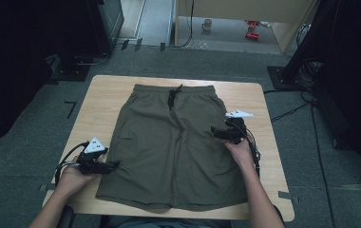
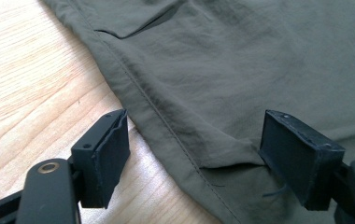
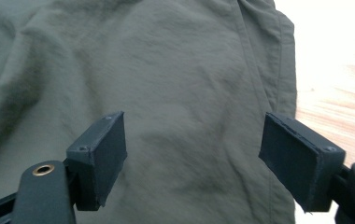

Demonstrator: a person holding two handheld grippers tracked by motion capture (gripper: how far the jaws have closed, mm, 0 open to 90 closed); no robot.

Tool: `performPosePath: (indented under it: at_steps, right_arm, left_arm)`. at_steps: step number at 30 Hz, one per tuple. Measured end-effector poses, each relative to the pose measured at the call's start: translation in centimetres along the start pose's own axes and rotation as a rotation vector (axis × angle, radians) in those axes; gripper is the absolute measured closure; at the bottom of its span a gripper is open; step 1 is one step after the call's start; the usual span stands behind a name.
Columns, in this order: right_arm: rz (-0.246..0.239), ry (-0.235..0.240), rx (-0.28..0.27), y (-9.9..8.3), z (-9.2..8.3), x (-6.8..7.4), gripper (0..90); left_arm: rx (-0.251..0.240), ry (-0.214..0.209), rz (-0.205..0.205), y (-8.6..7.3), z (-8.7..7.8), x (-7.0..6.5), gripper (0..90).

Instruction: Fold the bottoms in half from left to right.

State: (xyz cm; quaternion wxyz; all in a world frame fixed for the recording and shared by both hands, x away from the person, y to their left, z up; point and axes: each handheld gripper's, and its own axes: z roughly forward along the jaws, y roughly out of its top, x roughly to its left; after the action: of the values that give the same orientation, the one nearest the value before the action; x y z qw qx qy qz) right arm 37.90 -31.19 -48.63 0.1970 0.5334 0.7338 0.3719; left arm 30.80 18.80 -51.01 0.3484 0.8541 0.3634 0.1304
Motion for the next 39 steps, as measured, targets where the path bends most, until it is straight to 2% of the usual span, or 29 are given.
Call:
performPosePath:
  at_steps: [4, 7, 12, 18, 20, 25, 28, 29, 32, 36, 38, 39]
  right_arm:
    - [0.017, 0.034, 0.002, 0.7, 0.5, 0.5, 22.3]
    - [0.01, 0.037, 0.0, 1.1, 0.8, 0.9, 21.9]
    - [0.013, 0.073, -0.01, 2.6, 1.8, 2.1, 22.9]
    - [0.001, 0.091, -0.003, 4.0, 3.0, 3.4, 23.3]
    - [0.0, 0.094, -0.004, 4.3, 3.2, 3.6, 23.4]
    - [-0.002, 0.113, -0.049, 5.2, 4.2, 4.8, 26.9]
    - [-0.004, 0.122, -0.051, 5.3, 4.5, 5.1, 27.8]
    - [-0.009, 0.132, -0.025, 5.6, 5.0, 5.5, 27.7]
    - [-0.024, 0.142, -0.017, 6.0, 5.5, 6.1, 28.6]
    - [-0.031, 0.158, -0.046, 6.4, 5.9, 6.9, 32.3]
    - [-0.018, 0.175, -0.051, 6.5, 6.3, 7.3, 32.6]
    - [-0.015, 0.179, -0.034, 6.7, 6.6, 7.4, 31.5]
  left_arm:
    - [-0.003, 0.017, 0.014, 0.0, 0.2, -0.2, 23.2]
    - [-0.01, 0.007, 0.023, -0.1, 0.1, -0.1, 23.2]
    - [-0.04, 0.001, 0.027, -0.4, 0.2, -0.1, 23.6]
    - [-0.049, -0.018, 0.038, -0.3, 0.1, -0.6, 37.3]
    - [-0.051, -0.024, 0.042, -0.3, 0.2, -0.7, 38.7]
    - [-0.062, -0.026, 0.039, -0.4, 0.1, -1.0, 43.4]
    - [-0.061, -0.023, 0.036, -0.4, 0.1, -1.0, 43.8]
    - [-0.06, -0.022, 0.034, -0.4, 0.1, -1.1, 44.0]
    - [-0.053, -0.014, 0.03, -0.4, 0.0, -1.1, 43.2]
    - [-0.041, 0.005, 0.013, -0.4, -0.1, -1.3, 39.3]
    - [-0.042, 0.005, 0.014, -0.5, -0.1, -1.3, 39.3]
    - [-0.044, 0.004, 0.015, -0.5, -0.1, -1.3, 39.3]
